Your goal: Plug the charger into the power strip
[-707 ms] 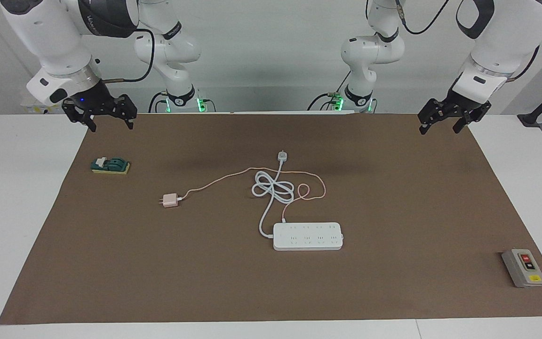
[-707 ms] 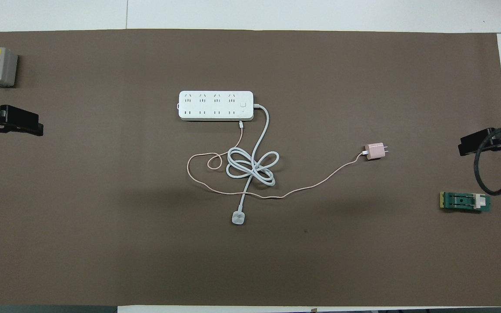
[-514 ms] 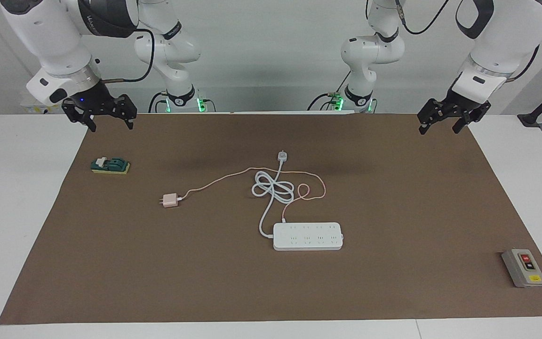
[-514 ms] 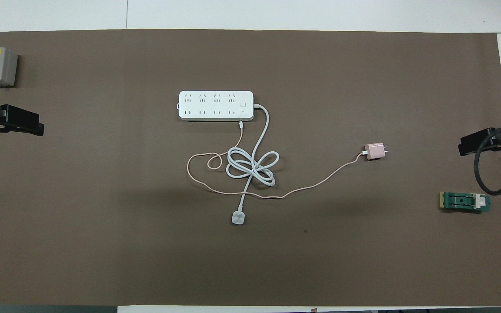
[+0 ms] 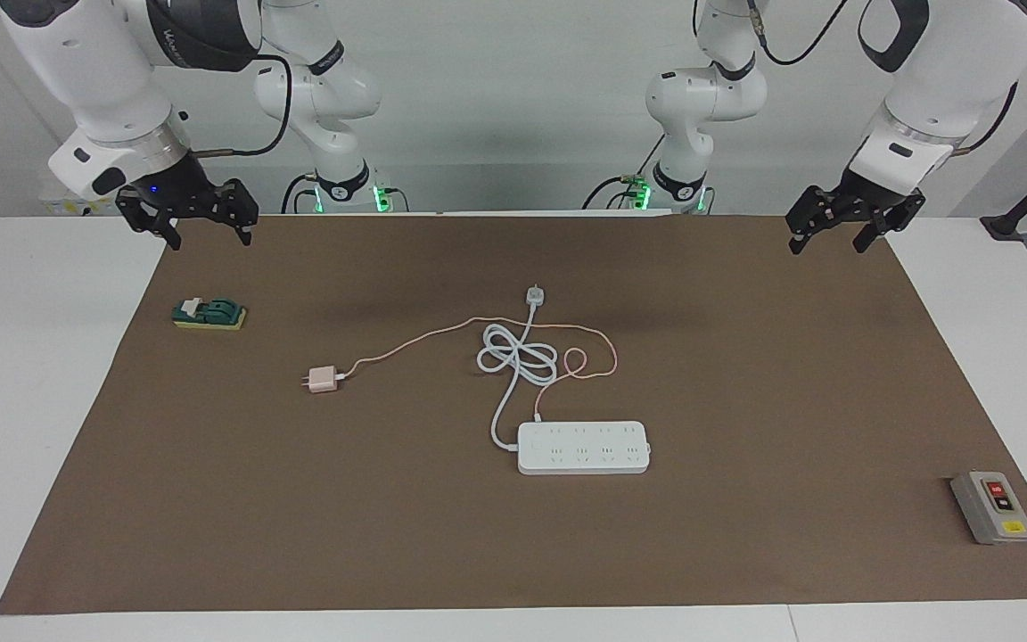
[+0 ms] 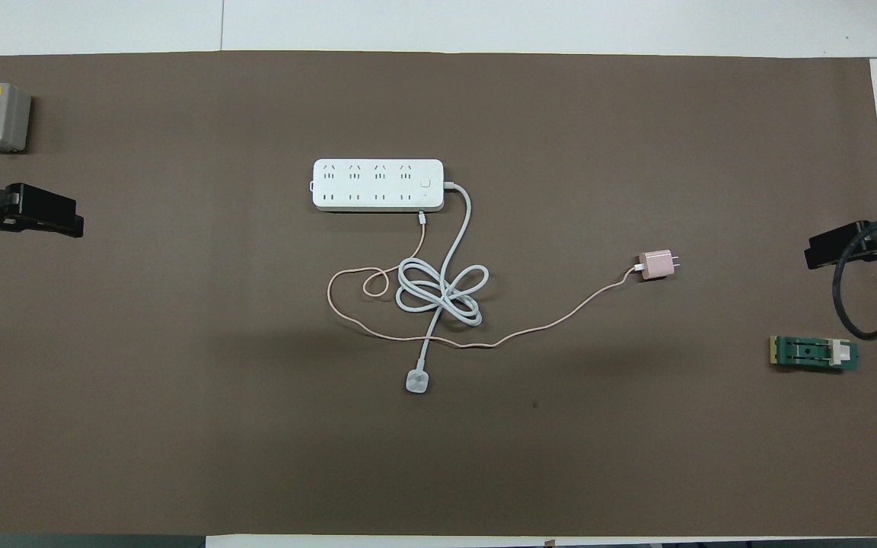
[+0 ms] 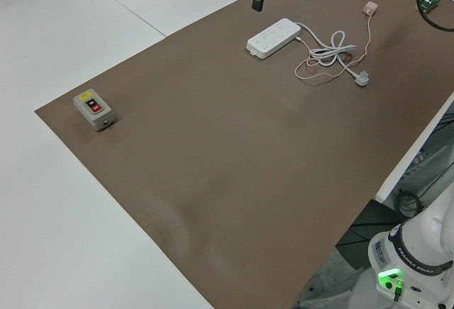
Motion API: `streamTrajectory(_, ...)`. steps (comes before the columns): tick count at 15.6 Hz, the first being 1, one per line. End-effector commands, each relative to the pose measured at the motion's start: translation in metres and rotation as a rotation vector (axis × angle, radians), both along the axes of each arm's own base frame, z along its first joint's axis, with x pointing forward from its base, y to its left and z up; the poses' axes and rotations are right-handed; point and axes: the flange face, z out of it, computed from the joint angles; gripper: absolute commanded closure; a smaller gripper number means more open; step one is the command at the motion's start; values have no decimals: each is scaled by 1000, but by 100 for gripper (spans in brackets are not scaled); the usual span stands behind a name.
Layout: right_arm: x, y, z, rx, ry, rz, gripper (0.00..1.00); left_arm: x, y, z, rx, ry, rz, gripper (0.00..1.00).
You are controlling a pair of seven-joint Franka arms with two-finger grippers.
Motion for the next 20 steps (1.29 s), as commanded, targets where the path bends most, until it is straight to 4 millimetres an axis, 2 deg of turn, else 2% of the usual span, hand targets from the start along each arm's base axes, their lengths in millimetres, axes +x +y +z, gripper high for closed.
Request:
streamTrajectory(1, 6, -7, -3, -12, -29, -63, 0, 6, 1, 2, 32, -14, -8, 0)
streamTrajectory(3, 6, -20, -16, 13, -3, -193, 0, 7, 1, 2, 31, -22, -10, 0)
streamTrajectory(6, 19, -42, -54, 114, 72, -409, 0, 8, 2, 3, 30, -28, -5, 0)
streamTrajectory(10, 34, -42, -95, 183, 178, -714, 0, 1, 1, -3, 29, 20, -2, 0)
streamTrajectory(14, 48, -55, -142, 282, 313, -1006, 0, 5, 3, 0, 23, -4, 2, 0)
streamTrajectory(17, 50, -57, -179, 345, 388, -1154, 0, 5, 4, -1, 22, -2, 1, 0)
streamTrajectory(18, 54, -61, -199, 366, 429, -1182, 0, 6, 1, -2, 22, -2, -5, 0)
streamTrajectory(20, 57, -69, -227, 394, 484, -1225, 0, 10, 0, -7, 20, -1, -5, 0)
